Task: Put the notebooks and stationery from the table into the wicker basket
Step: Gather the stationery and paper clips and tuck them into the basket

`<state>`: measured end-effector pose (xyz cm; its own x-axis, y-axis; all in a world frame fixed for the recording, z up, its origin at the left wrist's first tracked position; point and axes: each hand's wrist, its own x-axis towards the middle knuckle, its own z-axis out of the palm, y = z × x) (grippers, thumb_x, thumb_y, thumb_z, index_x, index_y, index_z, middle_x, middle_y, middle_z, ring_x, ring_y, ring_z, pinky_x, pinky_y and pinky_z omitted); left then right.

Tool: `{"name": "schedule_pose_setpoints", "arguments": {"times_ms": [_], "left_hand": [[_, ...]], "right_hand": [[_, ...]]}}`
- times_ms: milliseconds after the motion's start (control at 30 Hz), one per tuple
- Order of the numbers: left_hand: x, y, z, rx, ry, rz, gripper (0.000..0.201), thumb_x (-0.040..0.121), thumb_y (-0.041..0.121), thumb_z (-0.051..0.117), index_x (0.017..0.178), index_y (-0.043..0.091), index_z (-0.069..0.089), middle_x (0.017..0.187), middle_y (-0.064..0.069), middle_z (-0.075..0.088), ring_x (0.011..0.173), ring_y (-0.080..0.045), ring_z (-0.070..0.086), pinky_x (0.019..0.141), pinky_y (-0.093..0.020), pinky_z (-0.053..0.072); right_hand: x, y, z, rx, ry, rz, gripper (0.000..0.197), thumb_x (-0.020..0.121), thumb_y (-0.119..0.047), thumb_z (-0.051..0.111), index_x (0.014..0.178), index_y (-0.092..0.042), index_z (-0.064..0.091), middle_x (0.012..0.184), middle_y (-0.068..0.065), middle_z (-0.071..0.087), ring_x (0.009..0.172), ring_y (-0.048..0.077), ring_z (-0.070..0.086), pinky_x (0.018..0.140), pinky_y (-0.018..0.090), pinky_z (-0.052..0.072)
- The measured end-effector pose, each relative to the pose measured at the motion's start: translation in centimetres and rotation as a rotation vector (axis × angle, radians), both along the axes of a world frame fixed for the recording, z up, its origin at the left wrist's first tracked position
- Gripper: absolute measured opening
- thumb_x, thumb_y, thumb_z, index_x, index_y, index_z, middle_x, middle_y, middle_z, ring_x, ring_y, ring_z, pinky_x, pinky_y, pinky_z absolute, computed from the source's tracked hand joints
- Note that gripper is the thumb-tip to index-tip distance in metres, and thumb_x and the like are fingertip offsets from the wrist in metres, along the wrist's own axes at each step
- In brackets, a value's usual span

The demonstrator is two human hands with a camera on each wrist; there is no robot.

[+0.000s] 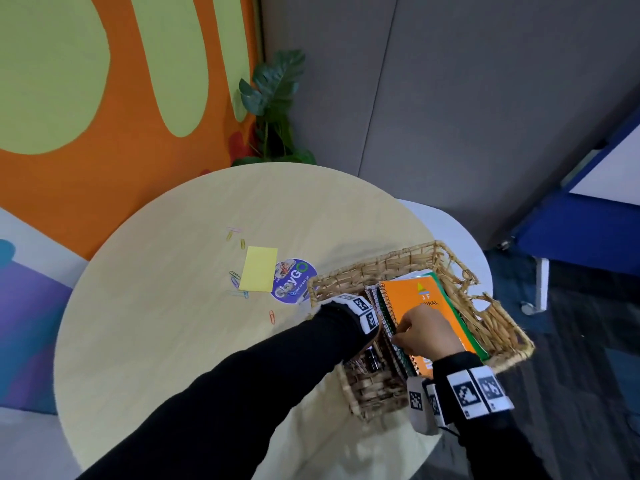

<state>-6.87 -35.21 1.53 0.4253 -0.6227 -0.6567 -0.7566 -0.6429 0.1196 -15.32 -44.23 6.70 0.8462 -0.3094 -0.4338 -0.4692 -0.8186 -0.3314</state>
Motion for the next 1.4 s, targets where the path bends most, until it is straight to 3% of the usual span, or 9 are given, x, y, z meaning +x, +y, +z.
{"name": "schedule_pose_setpoints", "arguments": {"times_ms": [300, 467, 600, 700, 800, 900, 1233, 1333, 1400], "left_hand": [[1.4, 1.9, 3.1, -0.144, 0.022, 0.12, 0.035, 0.082, 0.019, 0.065, 0.052, 0.008, 0.05, 0.051, -0.003, 0.044, 0.047, -0.019, 0.04, 0.045, -0.022, 0.035], [5.7, 10.7, 6.4, -0.656, -0.01, 0.557, 0.021, 0.084, 0.021, 0.06, 0.096, 0.008, 0.073, 0.095, -0.01, 0.073, 0.09, -0.023, 0.064, 0.071, -0.021, 0.039], [8.7, 18.5, 3.8, -0.687, -0.127, 0.821, 0.018, 0.083, 0.016, 0.061, 0.092, 0.006, 0.072, 0.099, -0.011, 0.074, 0.096, -0.025, 0.066, 0.078, -0.021, 0.044], [10.3, 23.3, 0.5, -0.644, -0.142, 0.974, 0.014, 0.081, 0.014, 0.061, 0.087, 0.006, 0.072, 0.097, -0.011, 0.074, 0.095, -0.028, 0.067, 0.087, -0.032, 0.052], [10.7, 25.9, -2.5, -0.66, -0.167, 1.061, 0.014, 0.082, 0.011, 0.06, 0.09, 0.007, 0.071, 0.101, -0.009, 0.074, 0.096, -0.027, 0.067, 0.087, -0.029, 0.049], [11.2, 27.3, -4.9, -0.668, -0.172, 1.096, 0.017, 0.084, 0.012, 0.061, 0.098, 0.007, 0.071, 0.104, -0.01, 0.073, 0.096, -0.026, 0.066, 0.087, -0.027, 0.047], [13.1, 26.8, -7.6, -0.585, -0.073, 0.922, 0.021, 0.081, 0.015, 0.066, 0.101, 0.009, 0.069, 0.109, -0.013, 0.063, 0.102, -0.027, 0.061, 0.085, -0.025, 0.043], [13.7, 26.2, -7.2, -0.518, -0.085, 0.852, 0.021, 0.078, 0.018, 0.069, 0.098, 0.01, 0.07, 0.107, -0.011, 0.062, 0.103, -0.027, 0.06, 0.086, -0.03, 0.045], [14.1, 25.8, -7.1, -0.461, -0.082, 0.839, 0.02, 0.08, 0.02, 0.07, 0.095, 0.007, 0.07, 0.103, -0.01, 0.061, 0.102, -0.028, 0.061, 0.085, -0.03, 0.046]], "right_hand": [[0.4, 0.9, 1.9, 0.003, -0.104, 0.046, 0.016, 0.081, -0.02, 0.067, 0.069, -0.009, 0.069, 0.066, 0.007, 0.068, 0.068, 0.025, 0.066, 0.061, 0.031, 0.05], [3.6, 6.2, 4.6, 0.234, -0.313, 0.126, 0.018, 0.083, -0.019, 0.065, 0.065, -0.016, 0.065, 0.062, 0.003, 0.07, 0.056, 0.012, 0.068, 0.056, 0.026, 0.049], [7.0, 12.2, 2.9, 0.288, -0.342, 0.173, 0.012, 0.081, -0.012, 0.059, 0.071, -0.01, 0.066, 0.072, 0.012, 0.074, 0.071, 0.027, 0.07, 0.068, 0.036, 0.054], [9.6, 16.6, -1.2, 0.235, -0.183, 0.2, 0.015, 0.084, -0.011, 0.052, 0.072, -0.015, 0.061, 0.084, 0.018, 0.074, 0.083, 0.031, 0.07, 0.076, 0.034, 0.056], [11.5, 19.3, -5.0, 0.117, 0.011, 0.208, 0.021, 0.088, -0.016, 0.055, 0.098, -0.001, 0.065, 0.109, 0.021, 0.068, 0.105, 0.033, 0.064, 0.087, 0.035, 0.051], [12.5, 20.5, -7.1, 0.021, 0.12, 0.171, 0.026, 0.092, -0.014, 0.054, 0.112, 0.001, 0.058, 0.121, 0.019, 0.061, 0.114, 0.034, 0.059, 0.09, 0.037, 0.049], [13.5, 21.6, -9.7, -0.075, 0.139, 0.09, 0.023, 0.088, 0.002, 0.044, 0.107, 0.002, 0.057, 0.116, 0.02, 0.06, 0.11, 0.038, 0.059, 0.09, 0.04, 0.05], [13.3, 21.4, -9.6, -0.068, 0.134, 0.118, 0.014, 0.088, 0.003, 0.041, 0.082, 0.0, 0.054, 0.113, 0.021, 0.062, 0.108, 0.038, 0.06, 0.087, 0.039, 0.05], [12.9, 21.0, -9.7, -0.057, 0.133, 0.135, 0.031, 0.087, 0.001, 0.044, 0.06, -0.009, 0.034, 0.101, 0.02, 0.063, 0.105, 0.036, 0.061, 0.081, 0.037, 0.05]]}}
